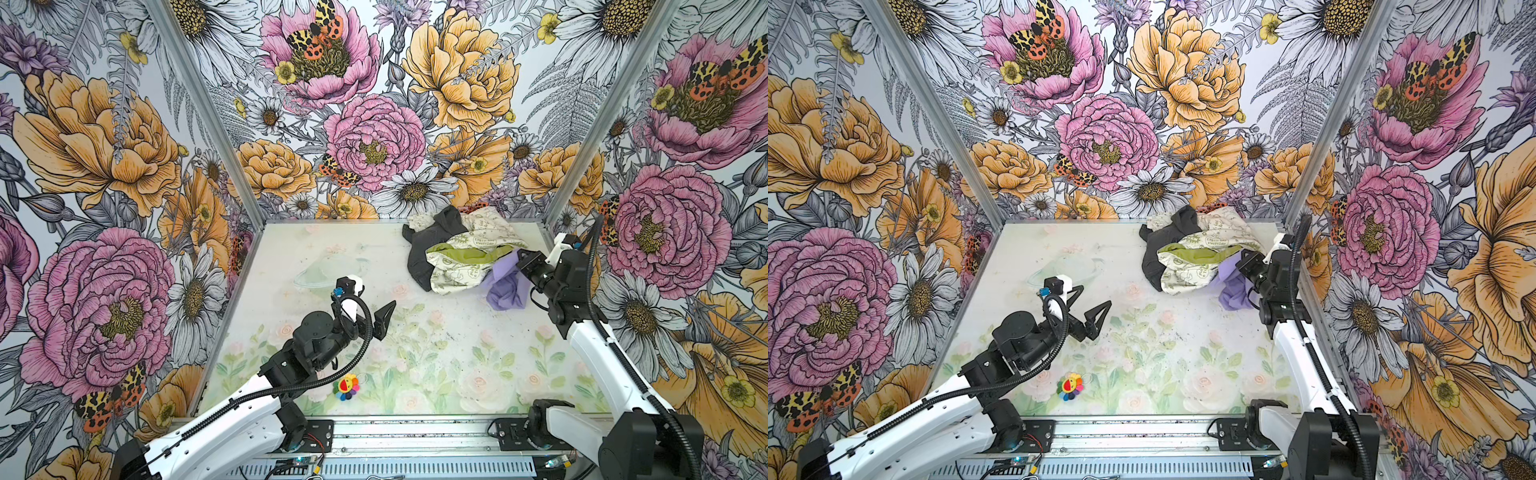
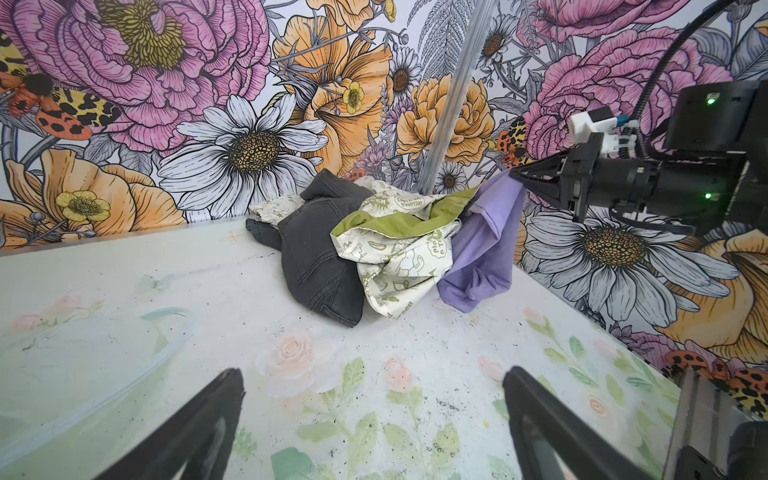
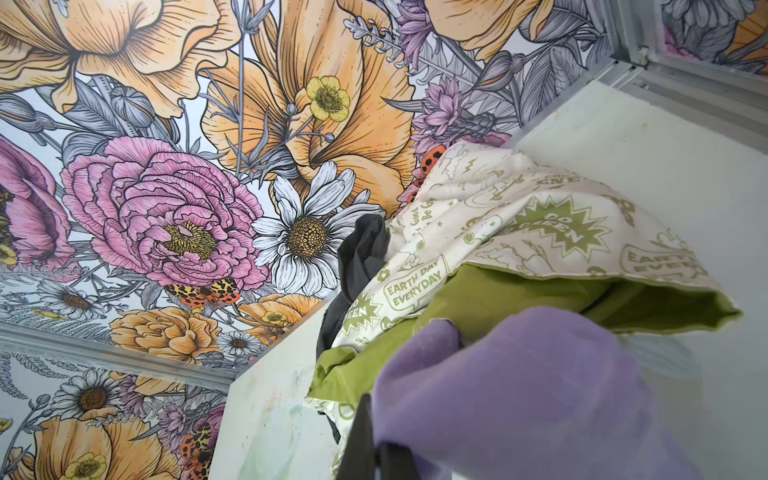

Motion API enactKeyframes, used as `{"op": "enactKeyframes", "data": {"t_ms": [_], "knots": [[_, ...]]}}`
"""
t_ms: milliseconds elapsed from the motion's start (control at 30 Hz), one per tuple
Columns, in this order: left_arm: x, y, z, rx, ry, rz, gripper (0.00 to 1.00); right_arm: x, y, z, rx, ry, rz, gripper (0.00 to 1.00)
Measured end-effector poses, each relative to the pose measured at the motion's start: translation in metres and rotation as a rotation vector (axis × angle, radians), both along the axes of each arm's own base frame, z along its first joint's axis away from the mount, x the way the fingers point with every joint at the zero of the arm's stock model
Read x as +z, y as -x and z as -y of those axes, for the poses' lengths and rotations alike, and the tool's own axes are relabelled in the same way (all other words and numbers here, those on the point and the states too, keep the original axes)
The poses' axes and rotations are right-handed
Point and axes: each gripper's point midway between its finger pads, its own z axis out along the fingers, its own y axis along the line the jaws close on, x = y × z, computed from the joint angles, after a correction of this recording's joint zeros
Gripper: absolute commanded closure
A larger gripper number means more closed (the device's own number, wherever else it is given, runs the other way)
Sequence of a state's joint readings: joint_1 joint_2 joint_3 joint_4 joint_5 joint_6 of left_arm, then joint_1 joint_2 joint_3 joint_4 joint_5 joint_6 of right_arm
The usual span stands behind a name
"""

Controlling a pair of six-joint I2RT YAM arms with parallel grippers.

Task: Pick out a specific cloth from the pile
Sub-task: 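Lift the lavender shirt up out of the pile with the right gripper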

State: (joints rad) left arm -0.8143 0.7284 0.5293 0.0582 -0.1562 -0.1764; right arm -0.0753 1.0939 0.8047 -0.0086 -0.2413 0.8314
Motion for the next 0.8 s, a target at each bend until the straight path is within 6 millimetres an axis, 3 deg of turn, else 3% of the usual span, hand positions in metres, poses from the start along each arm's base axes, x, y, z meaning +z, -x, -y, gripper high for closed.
{"op": "enactKeyframes", "data": {"t_ms": [400, 800], "knots": [[0.000, 0.001, 0.001, -0.010, 0.001, 0.000, 0.01, 0.071, -0.008, -0.014, 0.036, 0.006, 0.143, 1.00], [0.004, 0.003, 0.000, -0.013, 0.011, 0.009, 0.01, 0.120, -0.015, -0.022, 0.060, 0.022, 0.235, 1.00]]}}
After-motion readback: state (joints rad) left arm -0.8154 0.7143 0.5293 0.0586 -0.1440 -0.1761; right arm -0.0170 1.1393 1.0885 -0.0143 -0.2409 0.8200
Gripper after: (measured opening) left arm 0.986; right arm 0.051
